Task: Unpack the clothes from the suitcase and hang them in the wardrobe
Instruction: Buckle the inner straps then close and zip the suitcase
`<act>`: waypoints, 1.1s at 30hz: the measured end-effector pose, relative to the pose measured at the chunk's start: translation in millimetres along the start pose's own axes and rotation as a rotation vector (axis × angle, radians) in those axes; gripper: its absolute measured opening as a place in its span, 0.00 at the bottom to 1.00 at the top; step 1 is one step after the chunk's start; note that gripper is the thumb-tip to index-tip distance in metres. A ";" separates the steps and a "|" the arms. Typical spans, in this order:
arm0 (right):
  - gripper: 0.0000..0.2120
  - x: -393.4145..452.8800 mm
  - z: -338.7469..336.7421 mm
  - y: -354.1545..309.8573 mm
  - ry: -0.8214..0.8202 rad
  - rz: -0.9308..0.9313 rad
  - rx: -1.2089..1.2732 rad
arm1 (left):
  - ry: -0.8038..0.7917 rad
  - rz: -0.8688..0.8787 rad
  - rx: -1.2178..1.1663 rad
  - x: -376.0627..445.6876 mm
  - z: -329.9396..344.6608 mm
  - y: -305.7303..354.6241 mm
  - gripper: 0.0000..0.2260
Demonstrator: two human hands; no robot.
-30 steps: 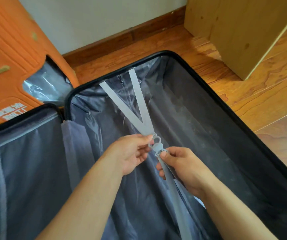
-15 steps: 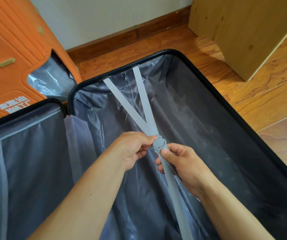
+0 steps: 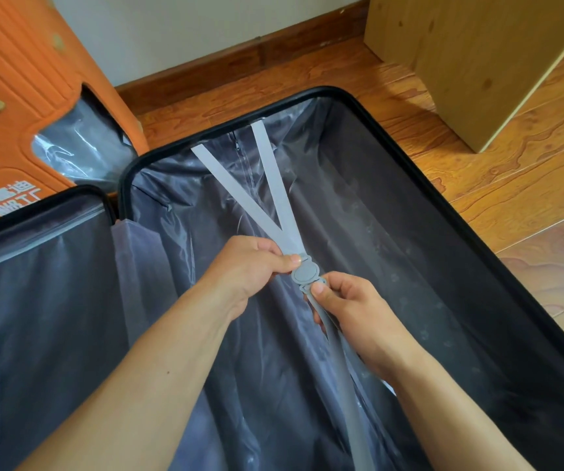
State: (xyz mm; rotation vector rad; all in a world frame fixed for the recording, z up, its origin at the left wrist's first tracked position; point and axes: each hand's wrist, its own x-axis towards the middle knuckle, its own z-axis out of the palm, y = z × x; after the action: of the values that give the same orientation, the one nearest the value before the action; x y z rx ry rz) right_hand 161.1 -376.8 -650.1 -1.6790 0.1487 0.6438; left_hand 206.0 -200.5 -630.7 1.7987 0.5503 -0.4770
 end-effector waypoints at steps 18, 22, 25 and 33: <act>0.14 45.9 18.4 1.4 0.180 0.102 -0.793 | 0.079 -0.070 0.043 -79.4 -39.9 -47.3 0.13; 0.21 16.5 60.0 -44.2 0.240 -0.540 -1.094 | 0.177 -0.049 0.154 -135.8 -130.7 -68.5 0.12; 0.20 -8.5 119.2 -84.4 -0.247 -0.443 -1.239 | 0.193 -0.107 0.325 -179.2 -209.4 -100.2 0.07; 0.32 -35.4 264.5 -48.8 -0.222 0.165 -1.261 | 0.359 -0.595 0.749 -278.6 -417.6 -238.2 0.15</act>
State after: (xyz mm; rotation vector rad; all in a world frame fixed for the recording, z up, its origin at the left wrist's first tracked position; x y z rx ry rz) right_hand 66.1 -125.9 -610.0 -2.7800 -0.3675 1.1703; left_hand -139.8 224.1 -537.3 2.4470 1.3027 -0.8479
